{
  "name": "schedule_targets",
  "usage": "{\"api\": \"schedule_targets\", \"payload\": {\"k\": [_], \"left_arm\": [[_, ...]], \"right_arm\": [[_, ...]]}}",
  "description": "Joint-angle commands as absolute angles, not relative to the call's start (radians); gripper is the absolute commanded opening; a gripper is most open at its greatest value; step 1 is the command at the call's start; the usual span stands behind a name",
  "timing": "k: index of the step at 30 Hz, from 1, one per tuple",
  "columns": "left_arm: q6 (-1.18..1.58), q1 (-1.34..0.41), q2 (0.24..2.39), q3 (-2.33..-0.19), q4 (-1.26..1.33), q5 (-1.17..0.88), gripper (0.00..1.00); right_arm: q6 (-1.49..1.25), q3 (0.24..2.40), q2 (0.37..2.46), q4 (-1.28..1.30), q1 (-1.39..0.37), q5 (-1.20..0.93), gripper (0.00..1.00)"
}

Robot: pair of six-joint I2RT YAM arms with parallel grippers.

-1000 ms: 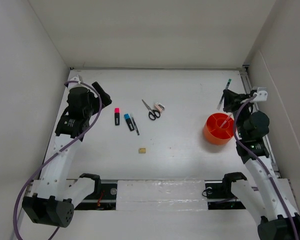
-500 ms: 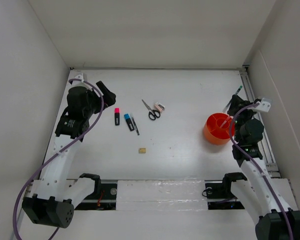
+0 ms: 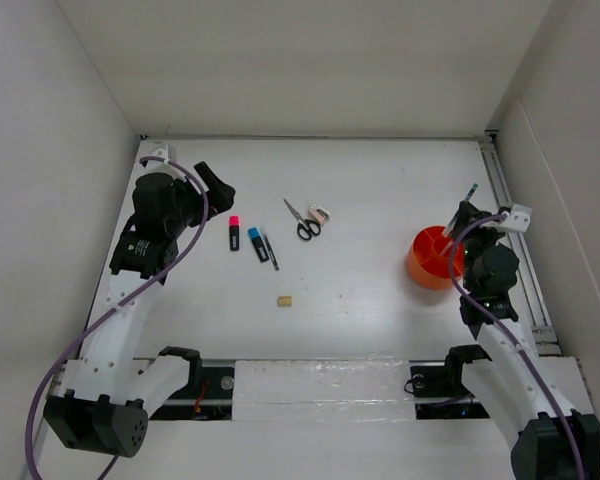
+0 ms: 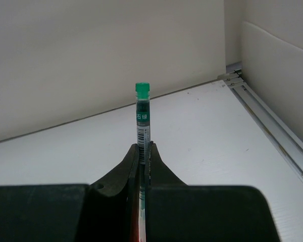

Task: Sort the stationery into containers
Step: Place the stationery into the container

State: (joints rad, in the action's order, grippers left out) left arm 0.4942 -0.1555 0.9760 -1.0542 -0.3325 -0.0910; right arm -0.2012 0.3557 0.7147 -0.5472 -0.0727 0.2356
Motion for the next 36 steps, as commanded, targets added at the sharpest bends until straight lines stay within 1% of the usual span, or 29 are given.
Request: {"api": "schedule_targets", "payload": {"k": [1,19,27,36], "left_arm": [[0.480,-0.155,0.953,-1.043,-0.296,-0.114,0.99],[0.480,-0.155,0.953,-1.043,-0.287,-0.141,0.99],[0.480,-0.155,0.953,-1.034,-0.287,-0.150,0.99],[0.480,-0.155,0.953,-1.034,-0.287,-0.150,0.99]], "right_arm": [[-0.189,0.344,0.707,-0.629,-0.069,0.239,0.00],[-0.209,0.276,0.732,-0.640,-0.069,0.301,0.00],[-0.199,0.265,0.732,-0.640,-0.141,0.370,0.00],[-0.170,0.308,0.813,-0.586,-0.201,0.500,0.00]]}}
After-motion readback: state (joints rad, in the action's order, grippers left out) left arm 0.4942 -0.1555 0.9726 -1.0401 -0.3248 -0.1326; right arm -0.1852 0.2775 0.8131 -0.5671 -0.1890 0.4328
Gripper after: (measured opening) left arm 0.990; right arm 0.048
